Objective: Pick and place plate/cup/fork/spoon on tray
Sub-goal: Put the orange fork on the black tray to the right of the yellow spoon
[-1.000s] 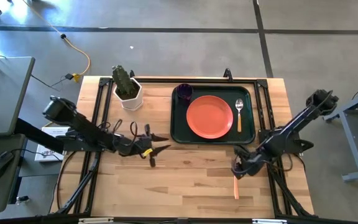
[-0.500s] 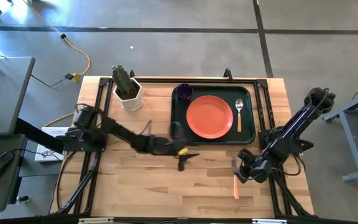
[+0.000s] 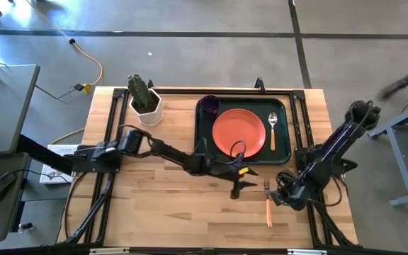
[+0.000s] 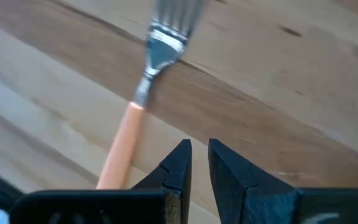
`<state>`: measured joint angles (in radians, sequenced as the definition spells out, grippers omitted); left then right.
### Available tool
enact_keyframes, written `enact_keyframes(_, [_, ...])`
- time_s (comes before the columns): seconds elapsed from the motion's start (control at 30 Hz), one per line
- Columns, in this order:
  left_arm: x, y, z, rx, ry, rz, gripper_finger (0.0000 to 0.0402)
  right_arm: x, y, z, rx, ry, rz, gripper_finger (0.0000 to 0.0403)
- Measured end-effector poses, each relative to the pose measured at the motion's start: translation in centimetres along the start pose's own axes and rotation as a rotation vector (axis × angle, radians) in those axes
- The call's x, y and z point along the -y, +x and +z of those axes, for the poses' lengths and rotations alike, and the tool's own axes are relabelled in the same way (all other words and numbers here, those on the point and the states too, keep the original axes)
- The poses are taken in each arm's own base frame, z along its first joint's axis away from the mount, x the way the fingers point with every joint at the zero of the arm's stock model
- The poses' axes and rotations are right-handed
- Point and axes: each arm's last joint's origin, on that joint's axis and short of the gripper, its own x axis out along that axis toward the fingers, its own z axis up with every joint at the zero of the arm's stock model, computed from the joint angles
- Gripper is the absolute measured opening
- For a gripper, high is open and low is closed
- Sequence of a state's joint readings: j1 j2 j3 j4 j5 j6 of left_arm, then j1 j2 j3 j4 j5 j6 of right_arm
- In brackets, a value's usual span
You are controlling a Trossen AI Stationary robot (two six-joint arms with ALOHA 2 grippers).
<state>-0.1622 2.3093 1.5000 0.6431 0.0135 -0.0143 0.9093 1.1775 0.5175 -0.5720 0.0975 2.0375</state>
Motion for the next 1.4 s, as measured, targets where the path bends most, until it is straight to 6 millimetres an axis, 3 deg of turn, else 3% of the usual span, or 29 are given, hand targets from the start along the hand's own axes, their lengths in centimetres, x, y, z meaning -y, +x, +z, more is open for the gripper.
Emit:
enact_keyframes(0.2, [-1.6, 3.5, -1.7, 0.028, -0.015, 0.029, 0.0175, 0.7, 1.5, -1.0, 0.003, 0.082, -0.115, 0.0043])
enact_keyframes(0.3, [-2.2, 4.7, -2.6, 0.034, -0.054, 0.026, 0.0175, 0.7, 1.3, -1.2, 0.06, 0.09, -0.214, 0.0043])
enact_keyframes(0.57, [-2.1, 6.5, -5.1, 0.014, -0.077, -0.012, 0.0173, -1.6, -3.1, -2.0, 0.3, 0.096, -0.383, 0.0043])
enact_keyframes(0.8, [-2.3, 7.0, -6.2, -0.036, -0.146, 0.005, 0.0172, -4.5, -5.2, -2.4, 0.481, 0.035, -0.266, 0.0043])
enact_keyframes(1.13, [-1.7, 7.0, -6.7, -0.078, -0.054, 0.027, 0.0172, -6.1, -2.7, -2.6, 0.332, 0.103, -0.312, 0.0043])
enact_keyframes(1.4, [0.0, 6.9, -6.4, -0.081, 0.116, -0.01, 0.0172, -7.0, 1.8, -4.2, 0.252, 0.081, -0.342, 0.0033])
